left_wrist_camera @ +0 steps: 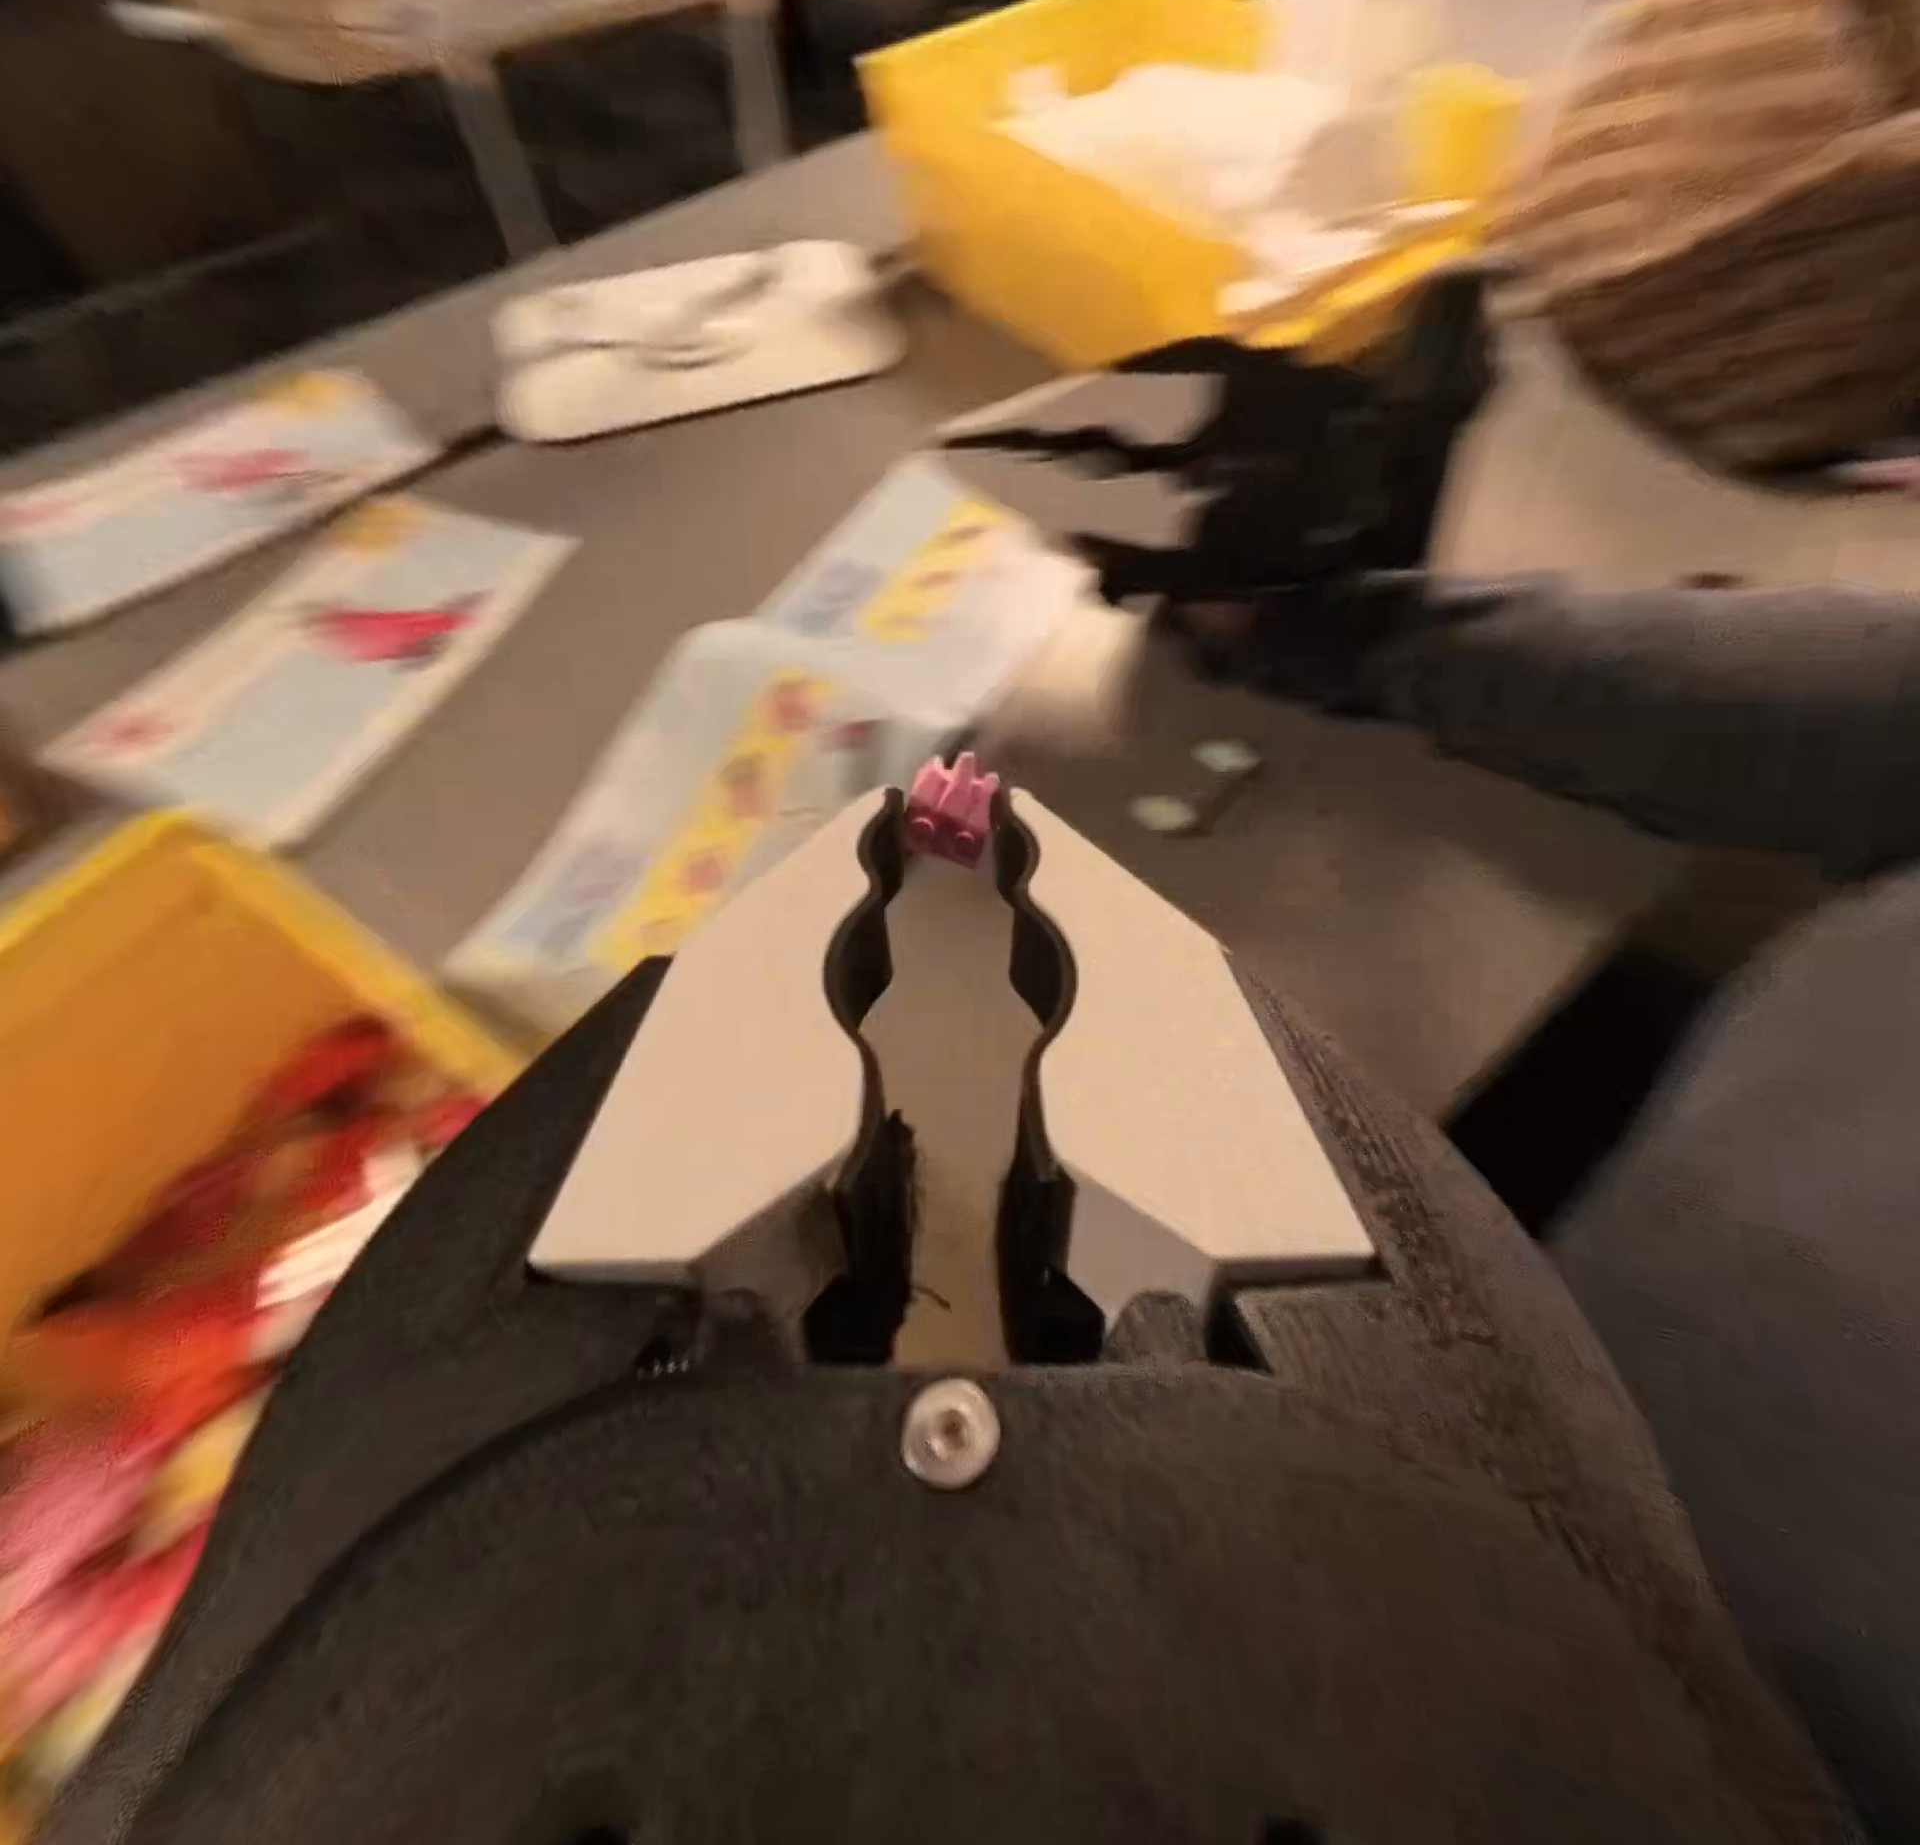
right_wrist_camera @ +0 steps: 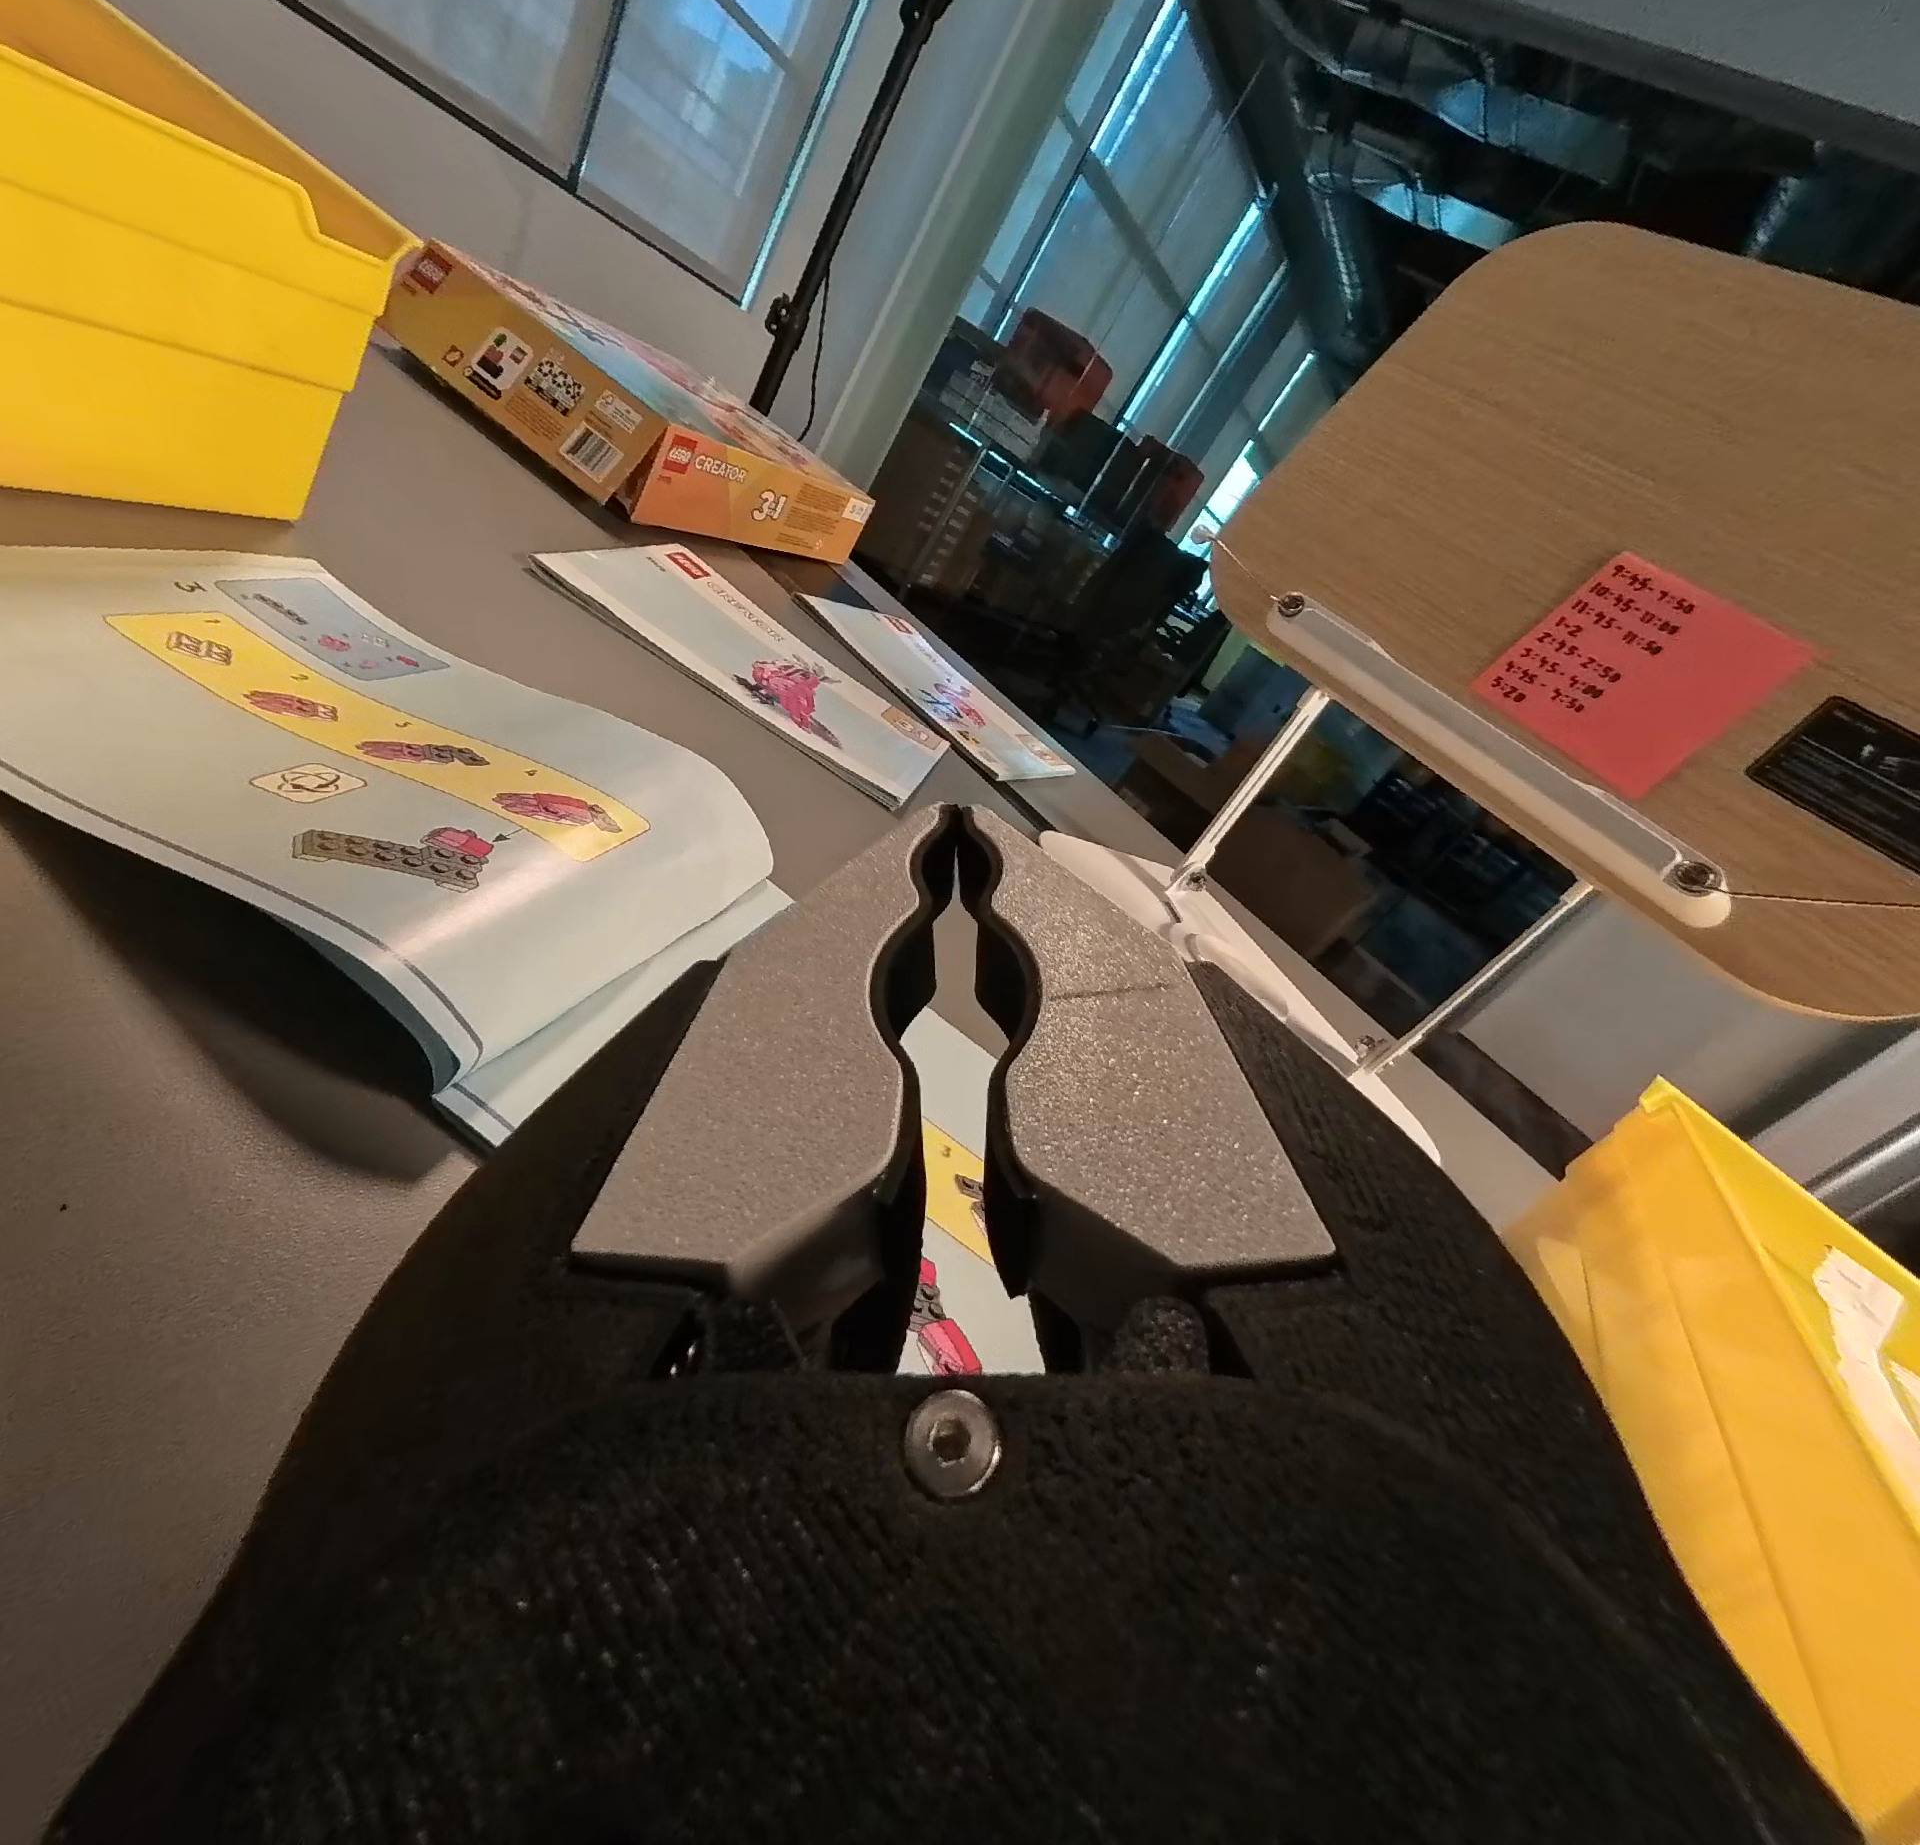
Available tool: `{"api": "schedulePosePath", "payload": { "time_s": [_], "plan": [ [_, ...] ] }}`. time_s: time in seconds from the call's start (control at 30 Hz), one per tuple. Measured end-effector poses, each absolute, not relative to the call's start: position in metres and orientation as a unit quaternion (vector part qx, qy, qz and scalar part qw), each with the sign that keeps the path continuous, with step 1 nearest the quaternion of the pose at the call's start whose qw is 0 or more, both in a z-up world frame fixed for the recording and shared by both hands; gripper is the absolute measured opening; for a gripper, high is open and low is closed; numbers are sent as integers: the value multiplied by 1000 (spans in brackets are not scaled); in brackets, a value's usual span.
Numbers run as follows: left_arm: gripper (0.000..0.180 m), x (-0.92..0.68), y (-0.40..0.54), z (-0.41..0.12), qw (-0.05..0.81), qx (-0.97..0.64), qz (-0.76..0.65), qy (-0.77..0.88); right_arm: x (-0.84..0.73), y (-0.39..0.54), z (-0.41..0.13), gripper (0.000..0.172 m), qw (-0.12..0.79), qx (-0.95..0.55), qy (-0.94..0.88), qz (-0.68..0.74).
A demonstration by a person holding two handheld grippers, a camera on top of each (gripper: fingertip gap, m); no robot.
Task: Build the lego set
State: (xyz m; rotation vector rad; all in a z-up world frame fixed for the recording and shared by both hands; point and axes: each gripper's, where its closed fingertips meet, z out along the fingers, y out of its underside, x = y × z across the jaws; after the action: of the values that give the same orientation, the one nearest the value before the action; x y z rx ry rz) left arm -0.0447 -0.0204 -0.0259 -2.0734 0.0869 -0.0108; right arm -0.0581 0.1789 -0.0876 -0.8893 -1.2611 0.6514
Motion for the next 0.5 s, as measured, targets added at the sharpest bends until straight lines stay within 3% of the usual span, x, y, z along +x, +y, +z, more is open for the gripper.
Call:
{"api": "schedulePosePath", "payload": {
  "time_s": [0.17, 0.3, 0.5],
  "plan": [
    [16, 46, 1, -79, 458, -874, -117, 113, -58, 177, -88, 0, 667, -392, -562, 293],
    [16, 11, 13, -132, 401, -913, 14, 75, -57, 175, -87, 0, 665, -389, -564, 299],
    [16, 6, 16, -157, 397, -917, -21, 22, -57, 172, -88, 0, 658, -387, -570, 304]
  ]
}}
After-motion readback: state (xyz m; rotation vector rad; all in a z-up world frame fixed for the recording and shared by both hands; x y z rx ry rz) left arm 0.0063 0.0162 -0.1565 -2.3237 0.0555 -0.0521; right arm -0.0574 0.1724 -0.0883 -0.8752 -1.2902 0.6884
